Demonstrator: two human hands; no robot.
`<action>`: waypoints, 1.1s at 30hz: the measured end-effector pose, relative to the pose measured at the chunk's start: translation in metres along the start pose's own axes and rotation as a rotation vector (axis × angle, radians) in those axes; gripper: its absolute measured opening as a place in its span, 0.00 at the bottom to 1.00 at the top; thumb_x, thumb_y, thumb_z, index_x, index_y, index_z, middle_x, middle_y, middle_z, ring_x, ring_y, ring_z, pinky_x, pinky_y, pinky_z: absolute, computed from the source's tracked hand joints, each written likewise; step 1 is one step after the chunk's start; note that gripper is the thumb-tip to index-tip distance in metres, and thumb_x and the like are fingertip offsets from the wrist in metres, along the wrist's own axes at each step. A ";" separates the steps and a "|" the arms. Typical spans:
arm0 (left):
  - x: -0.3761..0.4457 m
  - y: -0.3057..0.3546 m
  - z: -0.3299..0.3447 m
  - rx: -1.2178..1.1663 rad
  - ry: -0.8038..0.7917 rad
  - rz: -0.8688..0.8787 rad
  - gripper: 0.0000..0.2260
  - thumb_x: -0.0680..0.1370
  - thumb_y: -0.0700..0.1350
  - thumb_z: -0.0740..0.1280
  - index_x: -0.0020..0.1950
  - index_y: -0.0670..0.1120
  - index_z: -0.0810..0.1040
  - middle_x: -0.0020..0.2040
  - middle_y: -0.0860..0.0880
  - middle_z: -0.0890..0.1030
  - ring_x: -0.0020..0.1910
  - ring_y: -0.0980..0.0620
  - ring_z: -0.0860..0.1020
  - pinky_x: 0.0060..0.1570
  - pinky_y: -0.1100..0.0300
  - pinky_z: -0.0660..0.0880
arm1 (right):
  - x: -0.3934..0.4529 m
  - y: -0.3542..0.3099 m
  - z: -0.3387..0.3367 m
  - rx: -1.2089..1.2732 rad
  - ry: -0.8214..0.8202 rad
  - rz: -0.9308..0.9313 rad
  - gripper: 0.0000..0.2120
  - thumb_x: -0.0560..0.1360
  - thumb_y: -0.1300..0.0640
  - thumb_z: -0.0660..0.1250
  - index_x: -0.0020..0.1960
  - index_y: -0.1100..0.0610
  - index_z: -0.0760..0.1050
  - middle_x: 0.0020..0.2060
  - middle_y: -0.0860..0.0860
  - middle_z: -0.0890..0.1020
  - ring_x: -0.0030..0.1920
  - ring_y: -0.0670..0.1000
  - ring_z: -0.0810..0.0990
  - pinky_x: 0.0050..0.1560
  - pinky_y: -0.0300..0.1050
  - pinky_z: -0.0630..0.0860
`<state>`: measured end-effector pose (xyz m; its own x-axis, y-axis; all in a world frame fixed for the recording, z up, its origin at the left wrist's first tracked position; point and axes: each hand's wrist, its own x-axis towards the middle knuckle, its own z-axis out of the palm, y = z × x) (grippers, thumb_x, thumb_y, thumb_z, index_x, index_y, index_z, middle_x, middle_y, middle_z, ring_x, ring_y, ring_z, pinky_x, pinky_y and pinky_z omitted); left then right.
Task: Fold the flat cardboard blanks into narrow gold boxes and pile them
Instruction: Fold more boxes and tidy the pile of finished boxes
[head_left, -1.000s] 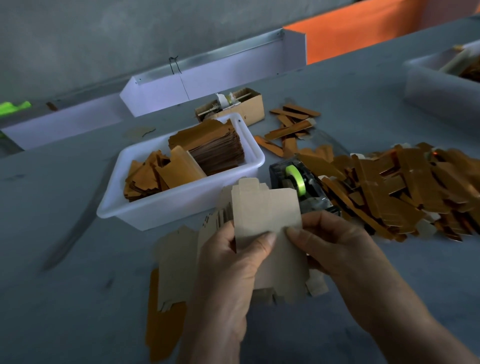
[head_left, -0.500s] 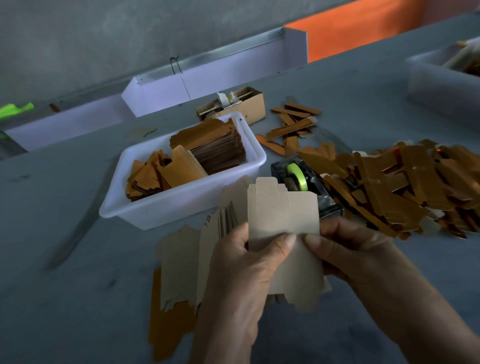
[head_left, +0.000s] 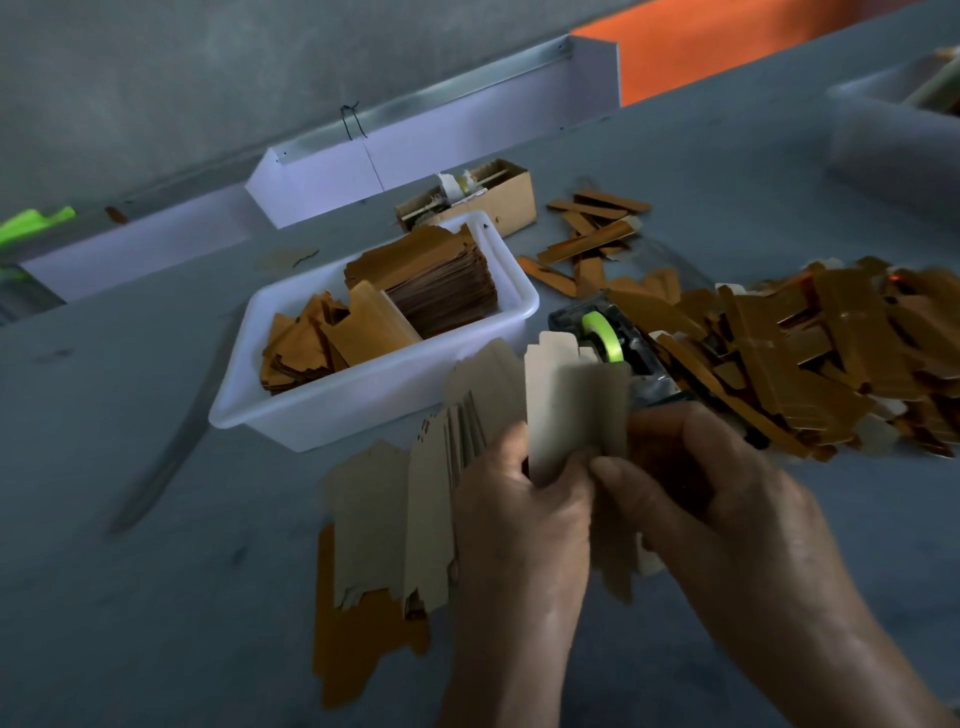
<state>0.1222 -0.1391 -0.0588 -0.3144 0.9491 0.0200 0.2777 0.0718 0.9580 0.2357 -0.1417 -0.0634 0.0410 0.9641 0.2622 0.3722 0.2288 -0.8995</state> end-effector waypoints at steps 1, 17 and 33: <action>-0.001 0.001 0.000 -0.024 -0.026 -0.025 0.03 0.70 0.50 0.71 0.42 0.54 0.80 0.36 0.49 0.83 0.36 0.48 0.82 0.36 0.44 0.81 | -0.002 -0.002 0.001 0.041 -0.017 -0.010 0.10 0.68 0.40 0.63 0.45 0.43 0.75 0.35 0.41 0.81 0.37 0.35 0.79 0.31 0.23 0.69; -0.008 0.005 -0.012 -0.082 -0.384 -0.124 0.07 0.78 0.47 0.65 0.48 0.53 0.83 0.43 0.50 0.85 0.44 0.52 0.84 0.47 0.55 0.81 | 0.005 0.012 -0.004 0.534 -0.242 0.468 0.16 0.61 0.46 0.69 0.44 0.54 0.81 0.38 0.54 0.83 0.41 0.52 0.83 0.51 0.54 0.78; -0.019 0.003 0.009 0.495 0.082 0.275 0.07 0.73 0.45 0.72 0.51 0.52 0.83 0.42 0.57 0.74 0.41 0.58 0.76 0.38 0.70 0.73 | 0.006 0.013 0.002 0.568 -0.078 0.462 0.04 0.71 0.58 0.69 0.45 0.53 0.81 0.39 0.52 0.85 0.41 0.51 0.85 0.44 0.46 0.79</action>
<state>0.1373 -0.1539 -0.0591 -0.2347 0.9276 0.2906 0.7449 -0.0204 0.6668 0.2393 -0.1326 -0.0742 0.0038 0.9811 -0.1935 -0.2052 -0.1886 -0.9604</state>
